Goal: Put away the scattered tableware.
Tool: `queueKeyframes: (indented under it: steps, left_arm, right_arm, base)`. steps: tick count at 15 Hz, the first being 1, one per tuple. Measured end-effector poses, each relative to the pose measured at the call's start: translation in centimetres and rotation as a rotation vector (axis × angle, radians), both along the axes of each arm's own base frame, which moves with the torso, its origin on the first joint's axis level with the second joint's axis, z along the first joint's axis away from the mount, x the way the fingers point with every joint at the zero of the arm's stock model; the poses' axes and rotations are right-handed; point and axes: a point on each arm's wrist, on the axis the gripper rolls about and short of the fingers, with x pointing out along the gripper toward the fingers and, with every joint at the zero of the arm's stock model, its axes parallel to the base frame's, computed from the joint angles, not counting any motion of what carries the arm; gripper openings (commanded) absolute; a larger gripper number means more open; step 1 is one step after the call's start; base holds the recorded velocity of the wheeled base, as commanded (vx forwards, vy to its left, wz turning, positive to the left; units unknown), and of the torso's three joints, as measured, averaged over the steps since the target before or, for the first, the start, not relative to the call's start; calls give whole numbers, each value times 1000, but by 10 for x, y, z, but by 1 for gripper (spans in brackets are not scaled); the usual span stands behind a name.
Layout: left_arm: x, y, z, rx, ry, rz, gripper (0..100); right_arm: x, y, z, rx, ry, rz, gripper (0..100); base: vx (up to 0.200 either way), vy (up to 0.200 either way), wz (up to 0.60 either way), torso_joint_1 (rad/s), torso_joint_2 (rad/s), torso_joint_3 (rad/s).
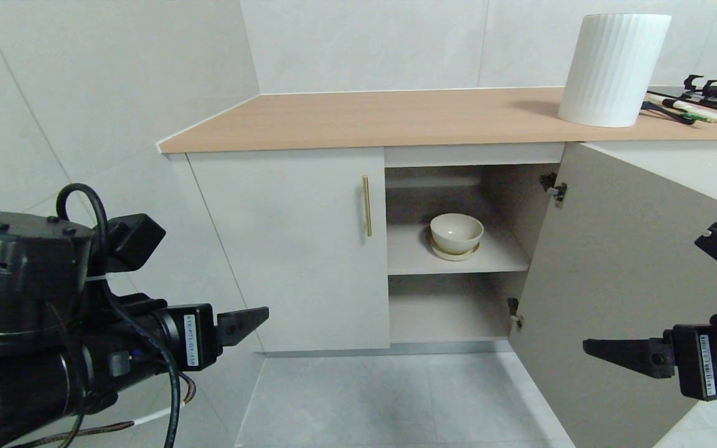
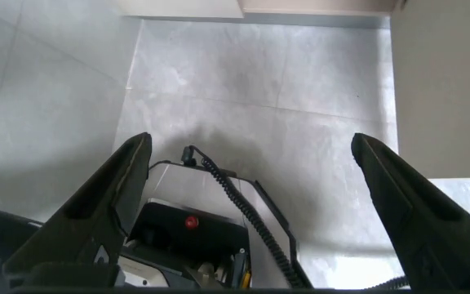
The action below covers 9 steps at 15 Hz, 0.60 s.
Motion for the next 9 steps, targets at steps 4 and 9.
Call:
queueKeyframes:
  steps: [4,9]
  left_arm:
    - [0,0,0,0,2,-2,100]
    - [0,0,0,2,1,0,100]
  right_arm:
    - [-1,-1,1,2,-5,0,100]
    - [-3,-2,1,-13,0,-3,100]
  base:
    - [0,0,0,0,0,0]
    - [0,0,0,0,0,0]
